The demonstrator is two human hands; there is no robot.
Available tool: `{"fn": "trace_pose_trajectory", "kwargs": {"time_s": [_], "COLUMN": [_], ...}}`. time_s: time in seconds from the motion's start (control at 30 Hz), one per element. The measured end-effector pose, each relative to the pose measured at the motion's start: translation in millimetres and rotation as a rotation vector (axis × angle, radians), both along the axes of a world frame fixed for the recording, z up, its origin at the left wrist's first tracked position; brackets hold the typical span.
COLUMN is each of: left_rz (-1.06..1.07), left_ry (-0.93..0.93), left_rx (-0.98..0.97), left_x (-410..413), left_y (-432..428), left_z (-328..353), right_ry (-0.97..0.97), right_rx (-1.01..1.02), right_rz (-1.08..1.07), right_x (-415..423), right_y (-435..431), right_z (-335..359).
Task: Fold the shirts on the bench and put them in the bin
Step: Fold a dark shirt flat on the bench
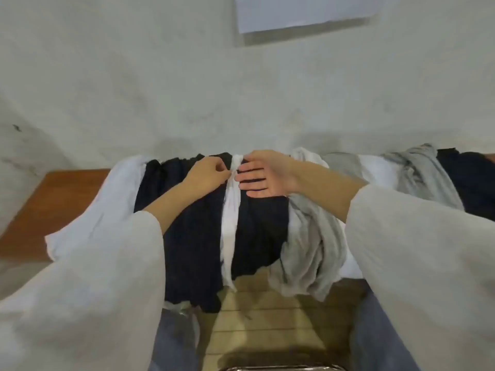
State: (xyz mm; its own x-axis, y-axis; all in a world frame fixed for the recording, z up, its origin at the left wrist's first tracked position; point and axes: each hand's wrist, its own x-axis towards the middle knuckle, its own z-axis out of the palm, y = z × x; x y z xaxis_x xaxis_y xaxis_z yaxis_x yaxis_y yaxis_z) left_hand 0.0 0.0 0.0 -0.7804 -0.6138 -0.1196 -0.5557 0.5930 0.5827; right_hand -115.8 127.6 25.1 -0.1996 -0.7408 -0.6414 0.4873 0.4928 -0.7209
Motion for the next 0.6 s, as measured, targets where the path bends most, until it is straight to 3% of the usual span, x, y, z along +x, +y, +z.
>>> {"fn": "trace_pose_trajectory", "kwargs": {"time_s": [0.1, 0.27, 0.6], "left_rz": [0.034, 0.138, 0.302], "left_ry": [0.009, -0.012, -0.091], "left_rx": [0.012, 0.119, -0.086], "left_x": [29, 55, 84], "left_y": [20, 25, -16], "left_z": [5, 15, -15], "right_ry": [-0.03, 0.089, 0.14], "right_rx": [0.015, 0.03, 0.069], "right_rz": [-0.047, -0.039, 0.054], "right_x": [26, 53, 74], "right_y": [20, 26, -13], "right_z": [14, 37, 10]}}
